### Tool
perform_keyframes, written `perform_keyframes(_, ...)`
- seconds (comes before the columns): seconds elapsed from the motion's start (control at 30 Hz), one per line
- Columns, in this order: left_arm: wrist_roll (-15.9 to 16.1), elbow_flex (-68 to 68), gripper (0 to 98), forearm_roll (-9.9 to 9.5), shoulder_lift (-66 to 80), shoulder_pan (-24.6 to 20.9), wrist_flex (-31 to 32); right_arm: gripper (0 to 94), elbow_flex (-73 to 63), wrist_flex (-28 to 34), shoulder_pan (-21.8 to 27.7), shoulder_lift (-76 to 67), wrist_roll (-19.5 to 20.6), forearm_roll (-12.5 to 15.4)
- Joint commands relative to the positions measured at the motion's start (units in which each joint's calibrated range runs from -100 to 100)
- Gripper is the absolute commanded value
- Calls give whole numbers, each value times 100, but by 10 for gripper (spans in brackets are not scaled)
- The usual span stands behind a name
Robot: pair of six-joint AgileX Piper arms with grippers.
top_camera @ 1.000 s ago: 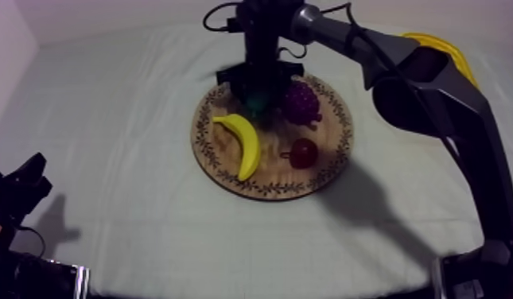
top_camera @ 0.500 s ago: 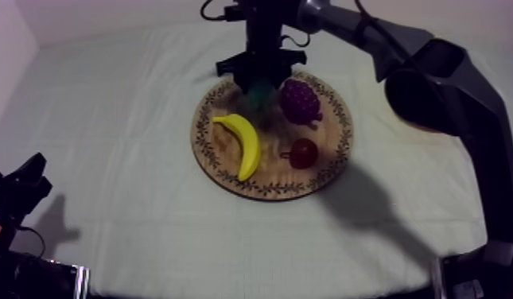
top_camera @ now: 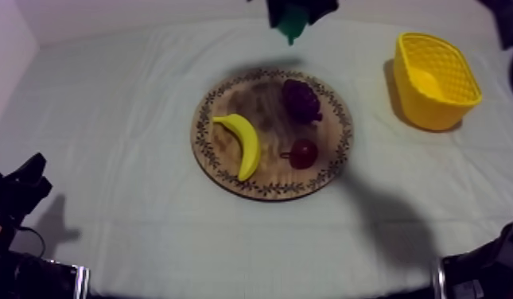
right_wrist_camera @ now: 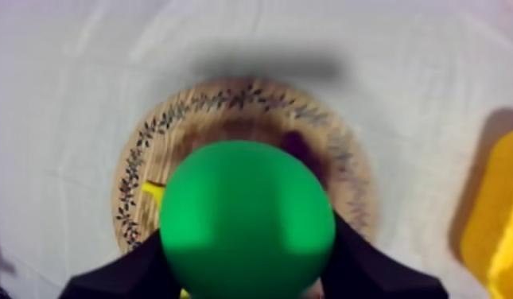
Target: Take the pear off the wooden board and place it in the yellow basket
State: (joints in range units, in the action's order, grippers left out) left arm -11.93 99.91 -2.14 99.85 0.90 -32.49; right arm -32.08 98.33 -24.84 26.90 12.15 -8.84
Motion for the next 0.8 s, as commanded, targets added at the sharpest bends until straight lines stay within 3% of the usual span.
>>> perform_keyframes(0.0, -2, -2, 1, 1, -2, 0, 0, 315, 195, -29, 185, -818, -66, -11)
perform_keyframes(0.53, -2, -2, 1, 1, -2, 0, 0, 330, 1043, -216, 2014, -1480, -486, -190)
perform_keyframes(0.77, -2, -2, 1, 1, -2, 0, 0, 339, 1699, -597, 2510, -1227, -509, -301)
